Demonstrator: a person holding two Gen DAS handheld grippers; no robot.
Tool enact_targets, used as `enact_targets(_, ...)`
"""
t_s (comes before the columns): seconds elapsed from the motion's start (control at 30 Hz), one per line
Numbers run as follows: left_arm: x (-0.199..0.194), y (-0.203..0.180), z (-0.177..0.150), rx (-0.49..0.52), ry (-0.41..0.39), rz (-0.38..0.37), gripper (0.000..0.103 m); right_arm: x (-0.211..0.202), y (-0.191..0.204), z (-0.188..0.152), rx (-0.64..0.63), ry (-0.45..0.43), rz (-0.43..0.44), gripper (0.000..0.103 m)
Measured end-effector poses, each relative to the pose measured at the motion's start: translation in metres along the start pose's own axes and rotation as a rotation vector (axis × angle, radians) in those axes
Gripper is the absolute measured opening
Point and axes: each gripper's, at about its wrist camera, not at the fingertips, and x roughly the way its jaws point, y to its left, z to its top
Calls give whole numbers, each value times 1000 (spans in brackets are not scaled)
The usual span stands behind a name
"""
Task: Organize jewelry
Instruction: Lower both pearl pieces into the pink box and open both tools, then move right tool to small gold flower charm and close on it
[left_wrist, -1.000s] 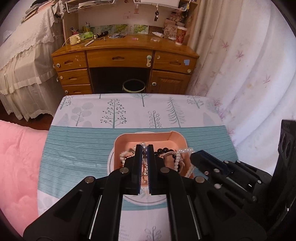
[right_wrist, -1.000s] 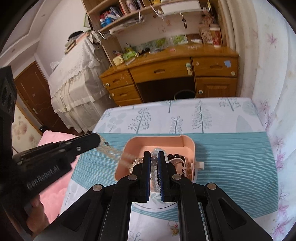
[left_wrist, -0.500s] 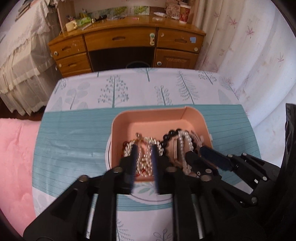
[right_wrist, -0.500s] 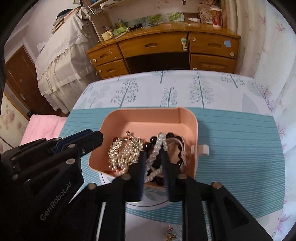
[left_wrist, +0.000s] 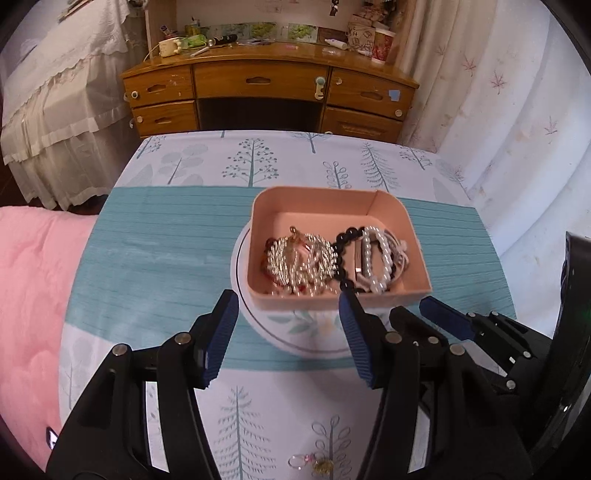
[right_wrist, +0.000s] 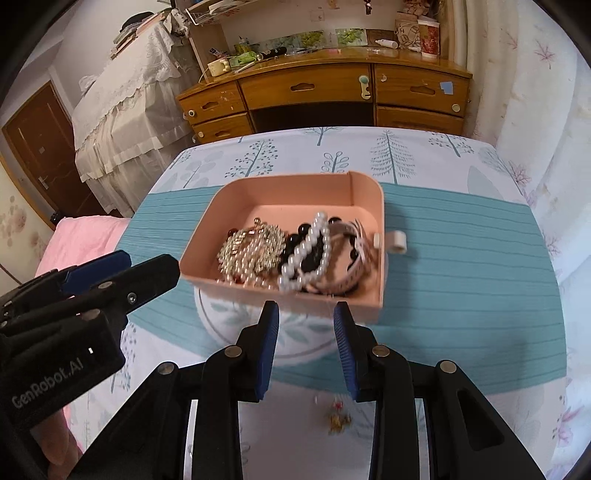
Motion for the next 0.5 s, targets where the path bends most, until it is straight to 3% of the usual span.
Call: enact_targets(0.5, -11, 3, -69, -21, 23, 36, 54, -39, -13, -68, 20, -14, -18, 31)
